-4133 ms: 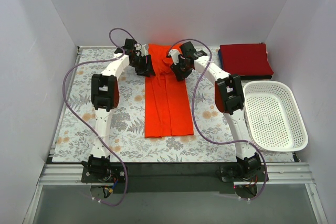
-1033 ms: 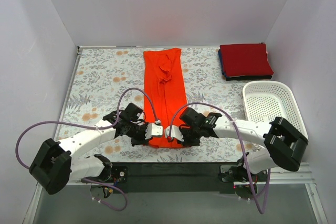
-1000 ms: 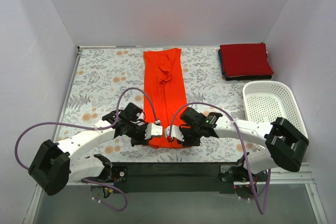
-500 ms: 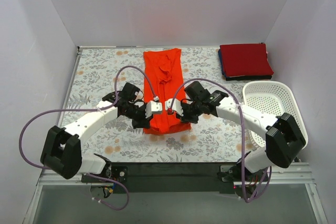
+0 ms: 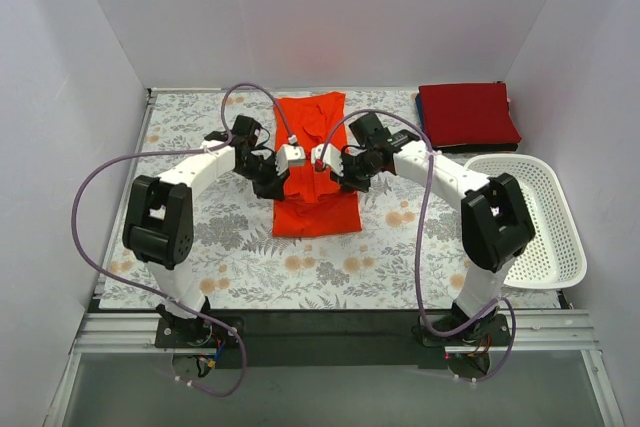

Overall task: Fold and stack the t-shirts
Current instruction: Fold the tshirt

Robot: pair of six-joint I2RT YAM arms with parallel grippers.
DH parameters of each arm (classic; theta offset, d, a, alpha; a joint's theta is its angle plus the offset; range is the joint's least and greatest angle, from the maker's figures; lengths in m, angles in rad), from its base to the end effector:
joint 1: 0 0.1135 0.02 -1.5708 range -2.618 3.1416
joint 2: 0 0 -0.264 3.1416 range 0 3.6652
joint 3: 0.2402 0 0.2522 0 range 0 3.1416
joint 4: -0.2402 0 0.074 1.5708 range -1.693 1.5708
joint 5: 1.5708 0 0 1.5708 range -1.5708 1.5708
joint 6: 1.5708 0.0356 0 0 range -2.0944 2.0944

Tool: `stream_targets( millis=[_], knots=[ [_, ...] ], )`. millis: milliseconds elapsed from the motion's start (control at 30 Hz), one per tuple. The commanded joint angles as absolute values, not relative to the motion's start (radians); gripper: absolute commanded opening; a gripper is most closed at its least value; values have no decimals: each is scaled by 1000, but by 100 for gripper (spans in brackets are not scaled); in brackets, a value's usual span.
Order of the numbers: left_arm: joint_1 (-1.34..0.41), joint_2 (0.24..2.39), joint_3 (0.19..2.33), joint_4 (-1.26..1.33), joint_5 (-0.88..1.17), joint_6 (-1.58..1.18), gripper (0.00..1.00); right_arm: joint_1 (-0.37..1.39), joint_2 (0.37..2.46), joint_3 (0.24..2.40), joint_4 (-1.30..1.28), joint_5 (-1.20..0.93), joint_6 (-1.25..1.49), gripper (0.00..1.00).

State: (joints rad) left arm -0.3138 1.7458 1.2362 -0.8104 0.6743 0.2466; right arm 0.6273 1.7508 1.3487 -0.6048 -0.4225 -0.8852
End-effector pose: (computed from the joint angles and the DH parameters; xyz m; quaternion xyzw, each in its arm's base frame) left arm 0.3111 -0.1243 0.2077 0.2987 0.8883 -0.3320 0.1069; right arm 0.2935 0.2308 0.2426 -0.6869 0.6431 0.1647 0.2957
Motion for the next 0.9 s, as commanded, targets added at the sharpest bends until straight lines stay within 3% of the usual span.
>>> stream_targets(
  millis=[0,433,867],
  knots=[
    [-279,1816,1351,-810,699,281,0,597,1824,1456,-607,-446,-926,1],
    [-210,2149,1758,-867,670,301,0,514,2085,1796,-667,-437,-986,1],
    [-183,2272,1916,-853,644,308,0,497,2223,1953,-678,-419,-996,1]
  ],
)
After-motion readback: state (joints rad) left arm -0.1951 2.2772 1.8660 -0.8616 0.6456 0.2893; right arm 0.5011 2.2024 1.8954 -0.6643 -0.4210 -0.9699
